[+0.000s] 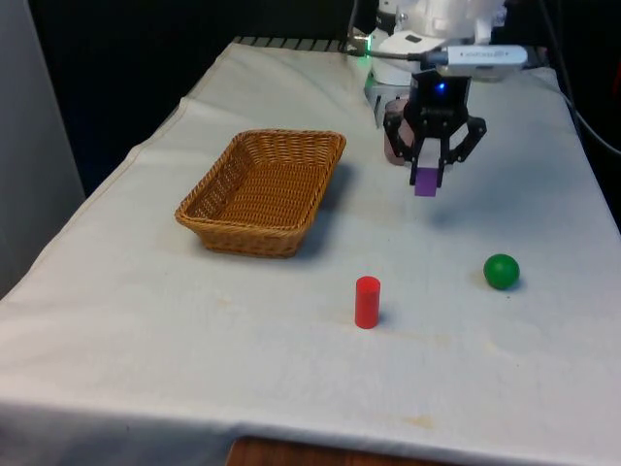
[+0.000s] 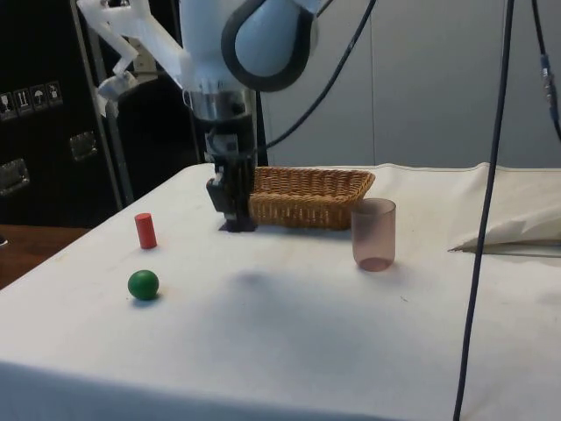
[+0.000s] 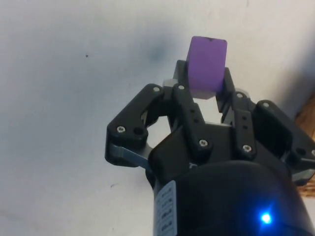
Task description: Pick up the triangular block and place it into the basket.
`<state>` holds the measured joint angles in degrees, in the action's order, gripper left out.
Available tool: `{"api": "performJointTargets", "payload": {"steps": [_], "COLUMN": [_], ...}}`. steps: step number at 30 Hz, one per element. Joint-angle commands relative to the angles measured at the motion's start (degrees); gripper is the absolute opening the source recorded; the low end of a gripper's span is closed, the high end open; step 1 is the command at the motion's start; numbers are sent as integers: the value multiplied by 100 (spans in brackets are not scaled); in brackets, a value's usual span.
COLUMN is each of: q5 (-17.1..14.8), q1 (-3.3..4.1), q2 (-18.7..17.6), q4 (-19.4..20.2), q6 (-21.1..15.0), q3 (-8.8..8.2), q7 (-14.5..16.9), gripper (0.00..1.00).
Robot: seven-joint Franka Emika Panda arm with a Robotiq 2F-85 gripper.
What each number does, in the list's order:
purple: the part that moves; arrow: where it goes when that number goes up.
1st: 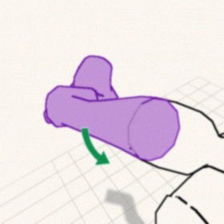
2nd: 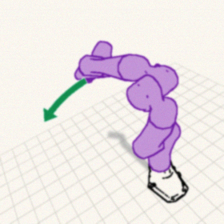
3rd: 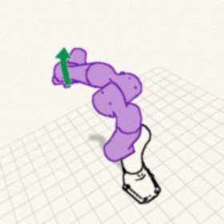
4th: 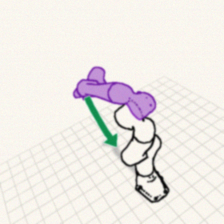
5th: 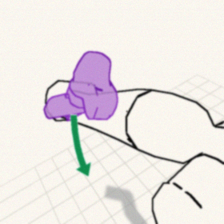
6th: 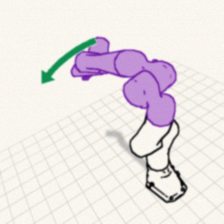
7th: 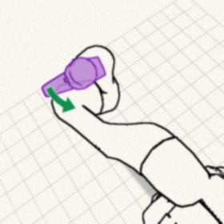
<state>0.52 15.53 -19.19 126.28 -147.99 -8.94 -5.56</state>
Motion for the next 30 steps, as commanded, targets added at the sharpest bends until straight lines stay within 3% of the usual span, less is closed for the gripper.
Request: {"api": "performJointTargets", "payload": {"steps": [1, 14, 20, 22, 23, 24, 30], "q5": [46, 0, -11, -29, -6, -40, -74], "q1": [6, -17, -80, -92, -57, -92, -115], "q2": [115, 590, 716, 722, 693, 722, 699], "q4": [17, -6, 23, 34, 0, 40, 103], "q6": [109, 539, 596, 579, 602, 567, 533], "q3": [-34, -160, -367, -435, -453, -464, -665], "q7": [6, 189, 458, 544, 498, 579, 808], "gripper": [33, 33, 33, 33, 33, 33, 33]}}
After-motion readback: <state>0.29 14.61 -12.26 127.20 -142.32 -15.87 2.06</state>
